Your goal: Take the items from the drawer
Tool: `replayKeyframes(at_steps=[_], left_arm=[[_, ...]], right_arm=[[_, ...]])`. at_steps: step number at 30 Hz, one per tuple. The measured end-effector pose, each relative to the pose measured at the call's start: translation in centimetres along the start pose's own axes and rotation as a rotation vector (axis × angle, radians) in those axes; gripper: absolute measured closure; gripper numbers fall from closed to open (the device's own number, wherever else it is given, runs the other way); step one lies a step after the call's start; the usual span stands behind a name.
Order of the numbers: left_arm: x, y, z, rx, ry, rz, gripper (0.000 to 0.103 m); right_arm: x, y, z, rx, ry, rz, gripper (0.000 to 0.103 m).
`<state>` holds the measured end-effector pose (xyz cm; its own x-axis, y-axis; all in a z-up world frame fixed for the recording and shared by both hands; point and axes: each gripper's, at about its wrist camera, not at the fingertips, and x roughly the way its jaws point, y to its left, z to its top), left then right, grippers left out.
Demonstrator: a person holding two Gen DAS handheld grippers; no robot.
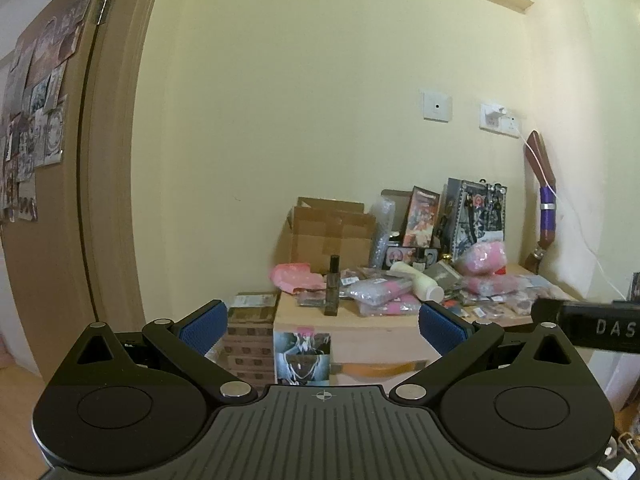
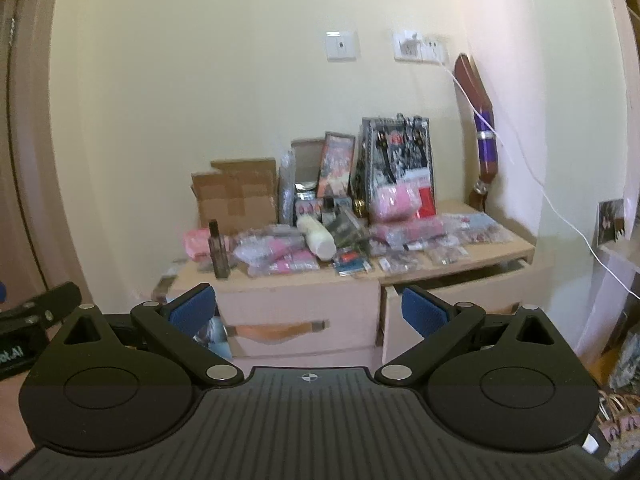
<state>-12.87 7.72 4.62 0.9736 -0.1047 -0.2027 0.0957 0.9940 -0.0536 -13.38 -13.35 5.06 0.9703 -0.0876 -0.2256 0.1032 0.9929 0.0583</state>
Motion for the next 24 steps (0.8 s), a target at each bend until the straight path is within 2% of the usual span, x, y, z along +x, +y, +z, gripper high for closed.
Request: replayKeyframes(at_steps=[13, 17, 22, 24], left_arm=[[-2.4, 0.2, 0.0, -0.003, -0.138, 0.012, 0.0], [-3.1, -0.1, -0.1, 0.019, -0.176, 0.033, 0.0], [-3.5, -0.2, -0.2, 0.033, -0.17, 0.028, 0.0], [-3.5, -0.2, -0.3, 0.036, -0.163, 0.005, 0.0]], right_arm=[[-2.1, 0.2, -0.4, -0.004, -0.14, 0.075, 0.001], [-2.3, 0.1, -0.5, 0.003, -0.134, 0.077, 0.001], [-2.4, 0.2, -0.5, -0.001, -0.13, 0.078, 0.001], [-2.5, 0.2, -0.5, -0.01, -0.125, 0.08, 0.001]])
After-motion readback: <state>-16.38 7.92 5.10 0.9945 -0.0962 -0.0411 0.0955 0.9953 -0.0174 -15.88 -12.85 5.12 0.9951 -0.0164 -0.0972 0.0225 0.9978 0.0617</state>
